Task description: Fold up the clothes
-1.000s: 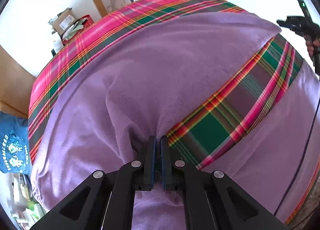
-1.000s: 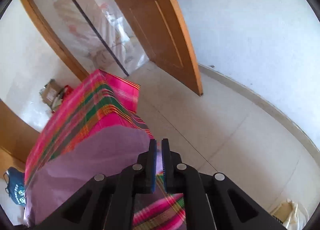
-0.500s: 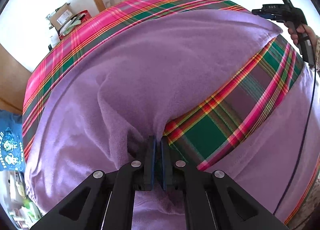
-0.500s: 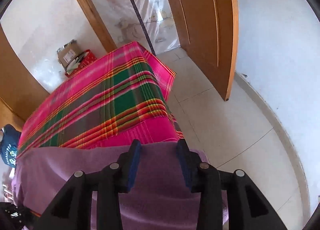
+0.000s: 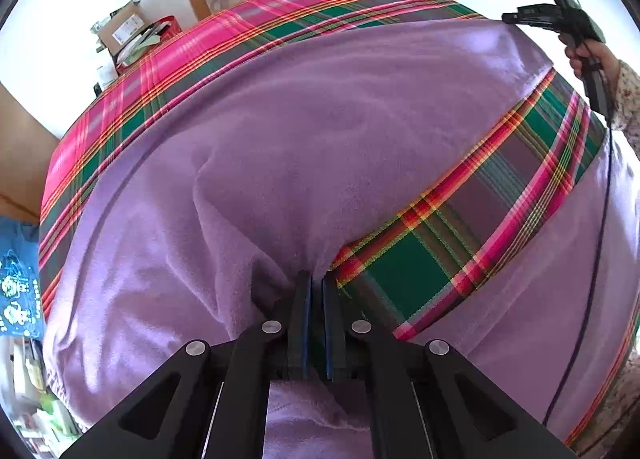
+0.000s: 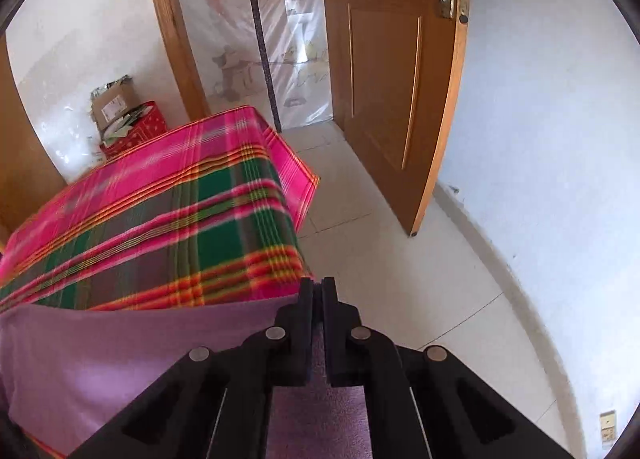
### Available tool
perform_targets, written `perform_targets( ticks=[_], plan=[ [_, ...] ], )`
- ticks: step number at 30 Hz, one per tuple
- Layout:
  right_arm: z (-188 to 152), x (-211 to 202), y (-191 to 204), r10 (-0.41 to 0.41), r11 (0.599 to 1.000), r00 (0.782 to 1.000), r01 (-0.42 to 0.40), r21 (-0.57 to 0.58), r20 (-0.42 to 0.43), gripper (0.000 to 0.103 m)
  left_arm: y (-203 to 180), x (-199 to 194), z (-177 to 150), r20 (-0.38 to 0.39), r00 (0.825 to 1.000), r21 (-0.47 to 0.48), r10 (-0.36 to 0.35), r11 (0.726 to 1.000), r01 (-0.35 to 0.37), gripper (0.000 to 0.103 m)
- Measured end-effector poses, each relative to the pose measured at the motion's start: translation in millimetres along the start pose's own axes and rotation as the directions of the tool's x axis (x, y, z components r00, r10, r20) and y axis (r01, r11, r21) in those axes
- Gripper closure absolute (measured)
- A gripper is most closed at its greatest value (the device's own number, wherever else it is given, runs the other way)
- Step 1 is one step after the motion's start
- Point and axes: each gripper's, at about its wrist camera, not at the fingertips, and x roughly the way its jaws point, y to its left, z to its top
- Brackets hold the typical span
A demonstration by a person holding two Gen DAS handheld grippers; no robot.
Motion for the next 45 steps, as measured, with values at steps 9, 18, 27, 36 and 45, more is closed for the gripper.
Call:
perform_targets(
  ticks=[9, 18, 27, 36, 45],
  plan=[
    [-0.2, 6.6, 2.0, -0.022, 1.0, 0.999, 0.022, 0.01, -0.034, 0.097, 4.2, -1.1, -0.3, 0.001, 1.0, -0.017, -0.022, 1.0, 0.022, 0.097],
    [-15.1, -41.6, 46.1, -0.006, 0.993, 1.0, 0.008, -0.119, 0.019, 0.09, -5.4, -20.2, 5.9, 0.069, 0.997, -0.036, -0.046, 0.998, 0.048, 0.084],
    [-31.2, -98.8, 100.7, 0.156, 0.964, 0.988, -0.154, -0.215, -0.008, 0.08, 39.7, -73.5, -34.9, 0.145, 0.988, -0.199, -0.051, 0.977, 0.08, 0.079],
    [-60.7, -170.5, 189.6, 0.318, 0.853, 0.948, -0.299, -0.427, -0.029, 0.08, 147.3, -131.7, -137.4, 0.11, 0.99, -0.546, 0.084, 0.838, -0.011, 0.078],
    [-127.5, -231.4, 267.0, 0.503, 0.646, 0.84, -0.523, -0.555, -0.205, 0.073, 176.9, -133.0, -252.0, -0.017, 0.994, -0.716, 0.109, 0.692, -0.089, 0.075]
  ],
)
